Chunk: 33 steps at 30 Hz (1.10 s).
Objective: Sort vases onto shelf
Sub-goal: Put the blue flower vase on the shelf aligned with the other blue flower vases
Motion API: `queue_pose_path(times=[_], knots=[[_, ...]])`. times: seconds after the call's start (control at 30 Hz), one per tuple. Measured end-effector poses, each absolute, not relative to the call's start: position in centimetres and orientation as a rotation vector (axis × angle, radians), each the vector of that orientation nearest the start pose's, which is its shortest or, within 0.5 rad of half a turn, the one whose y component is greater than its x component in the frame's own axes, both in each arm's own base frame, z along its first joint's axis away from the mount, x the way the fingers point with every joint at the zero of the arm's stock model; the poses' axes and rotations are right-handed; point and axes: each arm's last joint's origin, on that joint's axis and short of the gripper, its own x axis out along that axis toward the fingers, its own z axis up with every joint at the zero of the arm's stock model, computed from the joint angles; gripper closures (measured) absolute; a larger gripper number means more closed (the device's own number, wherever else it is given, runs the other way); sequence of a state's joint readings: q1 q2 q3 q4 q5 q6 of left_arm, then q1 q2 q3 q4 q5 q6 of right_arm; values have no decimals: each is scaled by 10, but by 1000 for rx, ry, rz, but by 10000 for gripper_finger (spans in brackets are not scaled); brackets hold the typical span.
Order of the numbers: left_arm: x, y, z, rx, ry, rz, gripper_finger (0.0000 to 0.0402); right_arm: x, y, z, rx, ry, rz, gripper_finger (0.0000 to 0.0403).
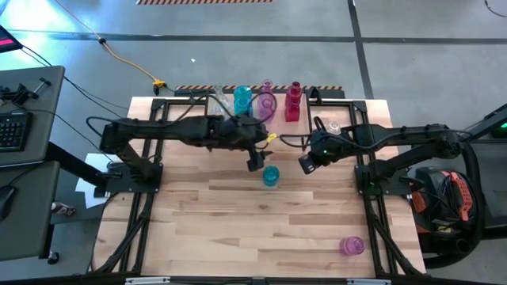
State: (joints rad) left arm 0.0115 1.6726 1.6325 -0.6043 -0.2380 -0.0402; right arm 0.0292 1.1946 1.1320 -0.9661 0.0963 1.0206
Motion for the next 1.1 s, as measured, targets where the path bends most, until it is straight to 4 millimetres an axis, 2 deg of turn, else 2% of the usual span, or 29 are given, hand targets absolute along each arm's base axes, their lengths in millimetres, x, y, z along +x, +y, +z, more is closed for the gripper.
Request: queue_pose_path(times=[0.17, 0.53, 0.93, 1.1], knots=[[386, 19, 333, 28, 723, 256, 78, 221, 4, 311, 857, 902, -574, 403], [409, 17, 281, -42, 899, 206, 78, 220, 4, 310, 849, 908, -576, 403], [417, 17, 250, -87, 1004, 236, 78, 219, 3, 310, 840, 915, -581, 403], [420, 17, 246, -109, 1006, 248, 78, 219, 3, 310, 839, 917, -582, 403]])
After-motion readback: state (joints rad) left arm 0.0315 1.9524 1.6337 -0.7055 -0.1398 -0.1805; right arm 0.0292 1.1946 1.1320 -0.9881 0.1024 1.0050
